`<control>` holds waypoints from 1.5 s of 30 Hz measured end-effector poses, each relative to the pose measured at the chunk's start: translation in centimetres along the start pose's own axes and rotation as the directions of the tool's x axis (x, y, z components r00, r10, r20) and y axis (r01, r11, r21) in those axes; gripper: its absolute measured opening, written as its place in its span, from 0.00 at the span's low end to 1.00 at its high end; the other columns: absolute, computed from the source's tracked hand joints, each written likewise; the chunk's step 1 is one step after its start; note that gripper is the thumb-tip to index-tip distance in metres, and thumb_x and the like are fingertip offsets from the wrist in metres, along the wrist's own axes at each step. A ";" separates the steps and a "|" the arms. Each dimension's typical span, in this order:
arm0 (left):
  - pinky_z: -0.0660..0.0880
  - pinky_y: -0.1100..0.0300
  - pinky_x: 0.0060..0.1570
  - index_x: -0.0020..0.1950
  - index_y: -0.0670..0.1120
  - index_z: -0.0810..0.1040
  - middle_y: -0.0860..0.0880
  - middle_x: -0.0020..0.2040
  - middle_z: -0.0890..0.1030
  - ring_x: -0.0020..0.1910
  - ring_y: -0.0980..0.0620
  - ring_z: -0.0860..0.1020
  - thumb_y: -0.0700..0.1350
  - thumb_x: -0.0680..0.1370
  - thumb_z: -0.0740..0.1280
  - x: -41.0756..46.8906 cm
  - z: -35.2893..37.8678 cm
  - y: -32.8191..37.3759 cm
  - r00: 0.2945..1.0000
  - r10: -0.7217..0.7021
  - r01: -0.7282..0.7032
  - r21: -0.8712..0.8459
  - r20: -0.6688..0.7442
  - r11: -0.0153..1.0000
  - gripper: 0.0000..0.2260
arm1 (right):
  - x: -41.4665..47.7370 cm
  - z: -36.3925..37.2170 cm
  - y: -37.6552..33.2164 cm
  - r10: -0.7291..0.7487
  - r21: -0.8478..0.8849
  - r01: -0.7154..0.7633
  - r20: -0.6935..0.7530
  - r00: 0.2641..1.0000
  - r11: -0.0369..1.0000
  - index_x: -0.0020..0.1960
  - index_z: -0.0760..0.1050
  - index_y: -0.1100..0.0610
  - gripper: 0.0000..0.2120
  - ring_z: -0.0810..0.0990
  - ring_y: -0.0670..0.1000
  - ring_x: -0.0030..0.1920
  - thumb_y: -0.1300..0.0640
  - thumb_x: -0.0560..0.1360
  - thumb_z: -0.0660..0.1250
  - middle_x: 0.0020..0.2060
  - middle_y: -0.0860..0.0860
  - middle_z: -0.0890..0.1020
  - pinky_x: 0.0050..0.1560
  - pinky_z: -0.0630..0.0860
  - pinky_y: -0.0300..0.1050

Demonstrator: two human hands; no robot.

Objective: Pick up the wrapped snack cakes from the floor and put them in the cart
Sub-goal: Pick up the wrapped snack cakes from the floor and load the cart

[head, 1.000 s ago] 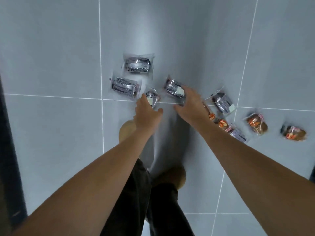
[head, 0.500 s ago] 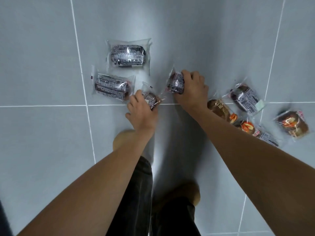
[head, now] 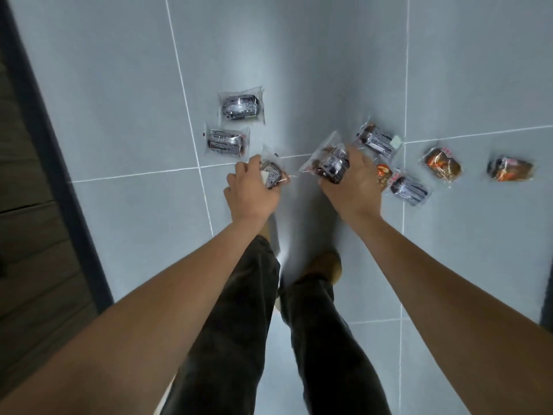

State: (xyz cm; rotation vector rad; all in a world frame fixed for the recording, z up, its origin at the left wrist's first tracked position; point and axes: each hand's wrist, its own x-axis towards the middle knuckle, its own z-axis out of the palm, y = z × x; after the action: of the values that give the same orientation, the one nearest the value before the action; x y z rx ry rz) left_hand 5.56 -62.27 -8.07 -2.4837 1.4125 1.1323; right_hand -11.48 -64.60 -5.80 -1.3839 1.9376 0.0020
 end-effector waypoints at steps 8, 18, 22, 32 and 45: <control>0.71 0.48 0.57 0.70 0.51 0.66 0.47 0.62 0.72 0.61 0.43 0.66 0.55 0.70 0.70 -13.5 -13.1 7.6 0.988 0.156 -0.155 -0.047 0.018 0.987 0.30 | -14.7 -15.1 -4.5 0.132 0.299 -0.096 -0.103 0.986 0.950 0.68 0.66 0.50 0.32 0.72 0.56 0.63 0.46 0.67 0.72 0.62 0.52 0.75 0.60 0.72 0.62; 0.71 0.47 0.56 0.68 0.50 0.69 0.46 0.60 0.73 0.59 0.41 0.68 0.55 0.69 0.71 -28.1 -25.7 16.9 0.823 0.567 -0.565 0.072 -0.019 0.822 0.29 | -32.0 -29.2 -4.6 0.332 0.436 -0.150 -0.377 0.865 0.887 0.69 0.67 0.54 0.32 0.72 0.58 0.60 0.52 0.68 0.74 0.59 0.54 0.76 0.60 0.70 0.58; 0.71 0.48 0.55 0.65 0.51 0.69 0.49 0.60 0.73 0.60 0.42 0.67 0.54 0.68 0.72 -31.4 -28.7 20.4 0.719 0.693 -0.695 0.041 0.058 0.718 0.28 | -37.1 -32.8 -5.2 0.438 0.545 -0.140 -0.467 0.768 0.826 0.68 0.68 0.53 0.32 0.72 0.56 0.61 0.51 0.67 0.75 0.59 0.54 0.76 0.62 0.70 0.56; 0.70 0.54 0.57 0.64 0.49 0.66 0.48 0.60 0.75 0.61 0.45 0.71 0.53 0.67 0.75 -41.9 -30.7 29.1 0.301 0.906 -0.918 -0.165 0.296 0.359 0.30 | -51.5 -36.4 -6.5 0.723 0.752 -0.087 -0.585 0.368 0.653 0.62 0.72 0.51 0.25 0.75 0.50 0.54 0.55 0.67 0.74 0.51 0.46 0.69 0.56 0.72 0.43; 0.65 0.57 0.48 0.58 0.52 0.63 0.54 0.52 0.70 0.57 0.50 0.65 0.49 0.70 0.73 -67.5 -22.7 27.8 -0.269 0.799 -0.932 -0.354 0.538 -0.076 0.24 | -74.4 -32.9 0.9 0.870 0.871 -0.069 -0.491 -0.047 0.487 0.54 0.74 0.48 0.19 0.77 0.46 0.44 0.47 0.65 0.73 0.48 0.48 0.75 0.44 0.79 0.52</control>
State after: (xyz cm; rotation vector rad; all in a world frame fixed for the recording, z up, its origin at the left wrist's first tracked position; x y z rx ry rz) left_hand -23.70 -38.85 58.52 -0.0746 2.8117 1.4632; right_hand -20.07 -16.81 59.41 0.2780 2.9254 -1.4170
